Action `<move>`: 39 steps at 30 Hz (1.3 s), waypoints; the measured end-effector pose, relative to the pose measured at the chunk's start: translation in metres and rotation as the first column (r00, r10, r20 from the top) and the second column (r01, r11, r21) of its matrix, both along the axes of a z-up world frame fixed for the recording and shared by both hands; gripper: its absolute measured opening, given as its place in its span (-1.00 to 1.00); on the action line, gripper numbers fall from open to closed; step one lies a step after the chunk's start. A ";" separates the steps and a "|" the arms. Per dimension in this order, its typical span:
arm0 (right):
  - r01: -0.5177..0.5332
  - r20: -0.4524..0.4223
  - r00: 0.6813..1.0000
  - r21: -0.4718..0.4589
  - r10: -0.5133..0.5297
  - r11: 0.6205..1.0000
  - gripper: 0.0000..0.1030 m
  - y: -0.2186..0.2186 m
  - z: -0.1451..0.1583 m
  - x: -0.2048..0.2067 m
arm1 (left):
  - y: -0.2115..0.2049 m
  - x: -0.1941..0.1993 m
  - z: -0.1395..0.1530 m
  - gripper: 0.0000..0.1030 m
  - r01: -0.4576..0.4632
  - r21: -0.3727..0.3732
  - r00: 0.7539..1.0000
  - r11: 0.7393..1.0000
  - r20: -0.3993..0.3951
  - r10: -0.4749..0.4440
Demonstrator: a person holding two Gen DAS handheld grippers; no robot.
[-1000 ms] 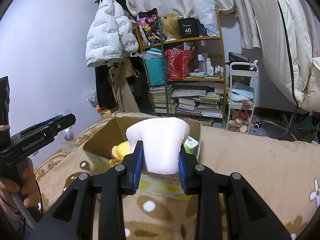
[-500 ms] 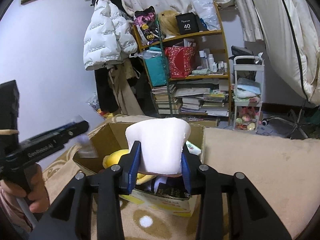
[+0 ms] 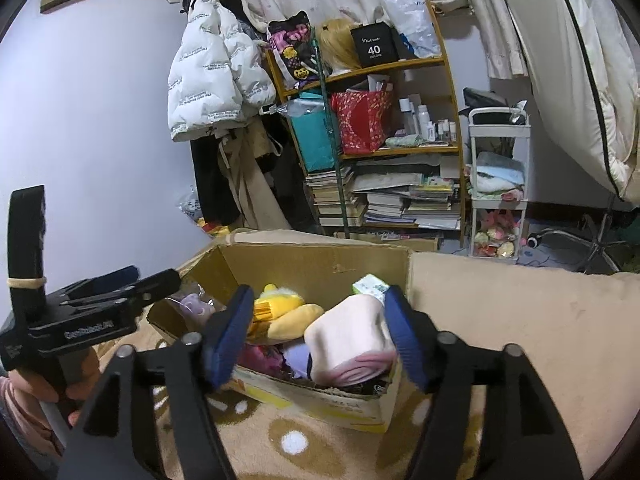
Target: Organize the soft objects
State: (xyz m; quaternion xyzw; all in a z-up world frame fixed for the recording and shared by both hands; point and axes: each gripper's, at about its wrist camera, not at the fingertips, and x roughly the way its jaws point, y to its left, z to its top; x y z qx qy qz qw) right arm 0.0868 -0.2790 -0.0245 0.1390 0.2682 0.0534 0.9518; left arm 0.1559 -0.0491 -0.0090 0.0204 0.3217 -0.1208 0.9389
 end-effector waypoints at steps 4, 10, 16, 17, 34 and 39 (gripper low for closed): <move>0.011 0.016 1.000 0.002 -0.011 1.000 0.85 -0.001 0.009 -0.012 | 0.010 -0.014 0.009 0.92 -0.024 0.018 1.000 1.000 0.014 0.024; 0.041 0.045 0.998 -0.018 -0.040 0.999 1.00 -0.003 0.027 -0.041 | 0.022 -0.044 0.029 0.95 -0.040 0.019 0.998 0.999 0.049 0.039; 0.062 0.078 0.995 -0.044 -0.059 0.997 1.00 -0.001 0.047 -0.073 | 0.031 -0.080 0.045 0.97 -0.040 0.027 0.996 0.999 0.082 0.037; 0.064 0.082 0.995 -0.044 -0.061 0.997 1.00 -0.002 0.050 -0.077 | 0.031 -0.086 0.047 0.97 -0.035 0.035 0.996 0.999 0.087 0.032; 0.113 0.118 0.988 -0.083 -0.103 0.990 1.00 0.000 0.073 -0.143 | 0.037 -0.168 0.063 0.98 -0.011 0.103 0.989 0.995 0.150 -0.005; 0.114 0.114 0.988 -0.082 -0.104 0.990 1.00 0.000 0.072 -0.147 | 0.038 -0.172 0.061 0.98 -0.023 0.117 0.987 0.993 0.161 0.004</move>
